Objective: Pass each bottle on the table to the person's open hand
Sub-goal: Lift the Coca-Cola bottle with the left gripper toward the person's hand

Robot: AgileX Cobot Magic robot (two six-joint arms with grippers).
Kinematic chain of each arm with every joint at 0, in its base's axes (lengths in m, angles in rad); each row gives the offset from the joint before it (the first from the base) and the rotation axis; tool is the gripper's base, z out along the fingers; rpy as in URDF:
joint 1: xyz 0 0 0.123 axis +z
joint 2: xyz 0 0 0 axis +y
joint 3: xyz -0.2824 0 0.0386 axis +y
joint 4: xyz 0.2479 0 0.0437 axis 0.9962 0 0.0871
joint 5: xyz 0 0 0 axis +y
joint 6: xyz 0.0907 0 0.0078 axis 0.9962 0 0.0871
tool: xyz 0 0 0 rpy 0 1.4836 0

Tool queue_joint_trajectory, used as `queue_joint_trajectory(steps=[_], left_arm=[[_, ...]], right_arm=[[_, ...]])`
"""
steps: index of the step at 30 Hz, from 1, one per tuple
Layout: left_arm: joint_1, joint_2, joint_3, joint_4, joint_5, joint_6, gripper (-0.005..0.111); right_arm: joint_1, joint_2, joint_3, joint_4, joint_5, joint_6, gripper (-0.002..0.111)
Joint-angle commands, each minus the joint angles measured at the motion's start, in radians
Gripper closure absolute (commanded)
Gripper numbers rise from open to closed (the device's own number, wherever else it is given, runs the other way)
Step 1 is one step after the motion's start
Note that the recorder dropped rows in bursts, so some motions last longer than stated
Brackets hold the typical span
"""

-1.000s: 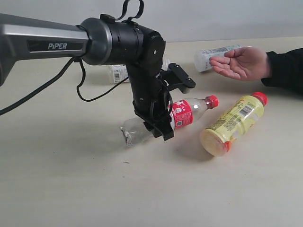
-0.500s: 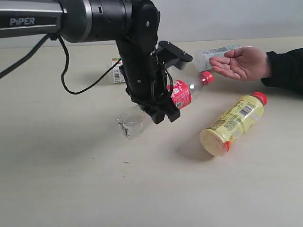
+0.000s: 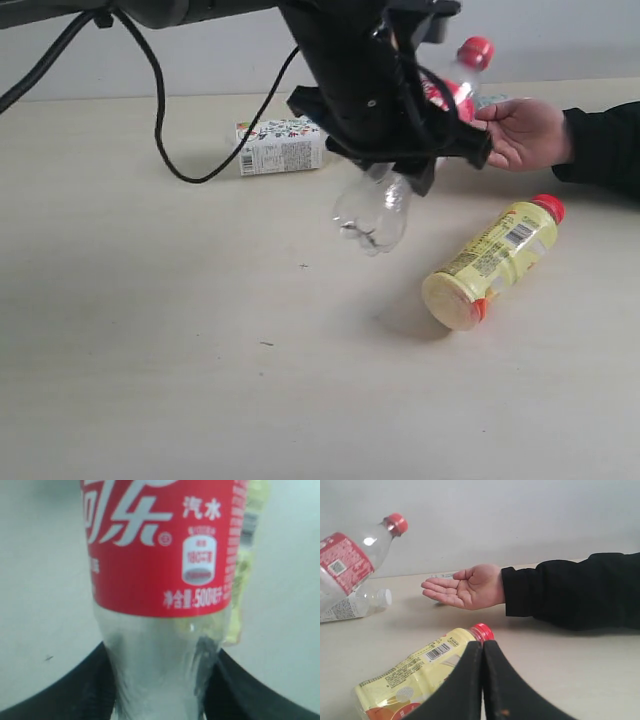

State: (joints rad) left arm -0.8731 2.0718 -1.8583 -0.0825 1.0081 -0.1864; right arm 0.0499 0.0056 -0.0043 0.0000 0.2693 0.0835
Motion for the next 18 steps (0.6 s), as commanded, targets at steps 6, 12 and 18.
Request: queue_joint_trajectory(steps=[6, 12, 18], left_arm=[[-0.033, 0.022, -0.219, -0.006, -0.079, -0.181, 0.107], [-0.035, 0.119, -0.416, -0.010, -0.061, -0.225, 0.107], [-0.033, 0.235, -0.558, -0.010, -0.077, -0.326, 0.107]], right_arm=[[-0.003, -0.006, 0.004, 0.000, -0.005, 0.000, 0.108], [-0.003, -0.006, 0.004, 0.000, -0.005, 0.000, 0.108], [-0.003, -0.006, 0.004, 0.000, -0.005, 0.000, 0.108]])
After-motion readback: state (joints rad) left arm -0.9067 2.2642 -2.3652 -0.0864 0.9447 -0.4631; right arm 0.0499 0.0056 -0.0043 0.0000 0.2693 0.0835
